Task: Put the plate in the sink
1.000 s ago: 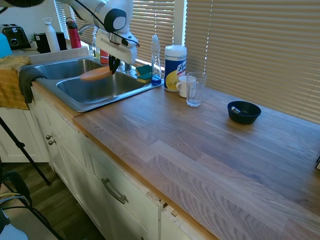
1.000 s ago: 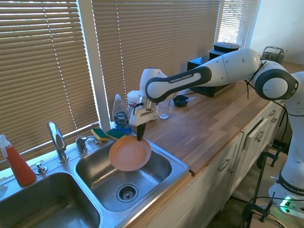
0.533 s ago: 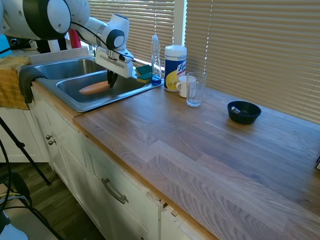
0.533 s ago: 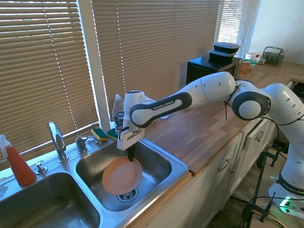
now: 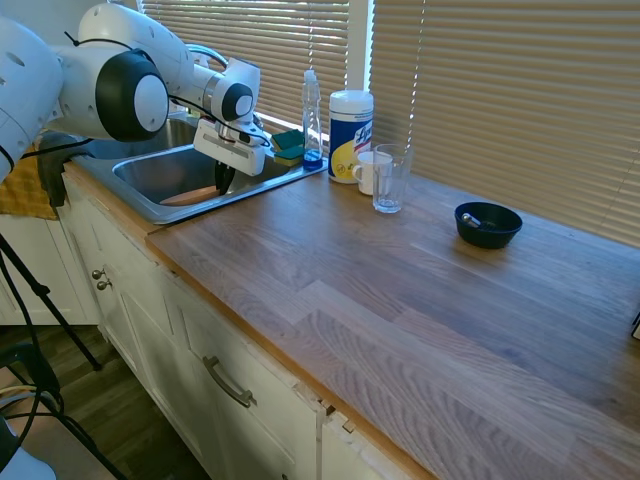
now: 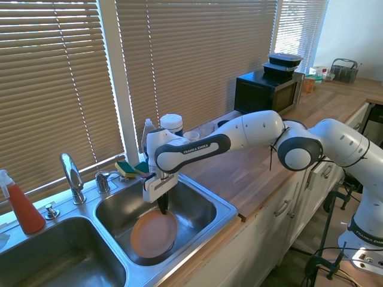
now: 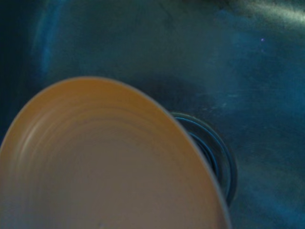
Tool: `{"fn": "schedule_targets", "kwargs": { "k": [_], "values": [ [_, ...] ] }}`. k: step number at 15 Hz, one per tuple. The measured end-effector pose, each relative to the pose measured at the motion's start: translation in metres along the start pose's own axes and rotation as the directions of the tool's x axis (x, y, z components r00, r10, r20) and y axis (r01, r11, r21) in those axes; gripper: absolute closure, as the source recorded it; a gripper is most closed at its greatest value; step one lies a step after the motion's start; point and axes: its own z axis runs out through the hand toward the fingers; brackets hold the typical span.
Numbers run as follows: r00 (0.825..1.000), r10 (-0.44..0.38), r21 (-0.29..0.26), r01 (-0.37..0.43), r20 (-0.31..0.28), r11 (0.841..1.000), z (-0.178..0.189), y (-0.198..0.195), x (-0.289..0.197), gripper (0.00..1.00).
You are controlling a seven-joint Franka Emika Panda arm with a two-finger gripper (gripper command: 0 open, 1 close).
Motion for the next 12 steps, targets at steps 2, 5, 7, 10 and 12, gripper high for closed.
{"fn": "schedule_targets", "kwargs": {
  "k": [2, 5, 7, 10, 12],
  "values": [
    [1.000, -0.005, -0.005, 0.005, 0.004, 1.000, 0.001, -0.004, 0.000, 0.00],
    [1.000, -0.003, 0.002, 0.003, -0.001, 1.000, -0.006, -0.007, 0.000, 0.00],
    [1.000, -0.006, 0.023, 0.007, -0.016, 1.000, -0.021, -0.011, -0.001, 0.00],
    [0.999, -0.012, 0.055, 0.014, -0.045, 0.998, -0.055, -0.013, -0.006, 0.00],
    [0.998, -0.016, 0.072, 0.020, -0.062, 0.997, -0.083, -0.012, -0.014, 0.00]
  ]
}}
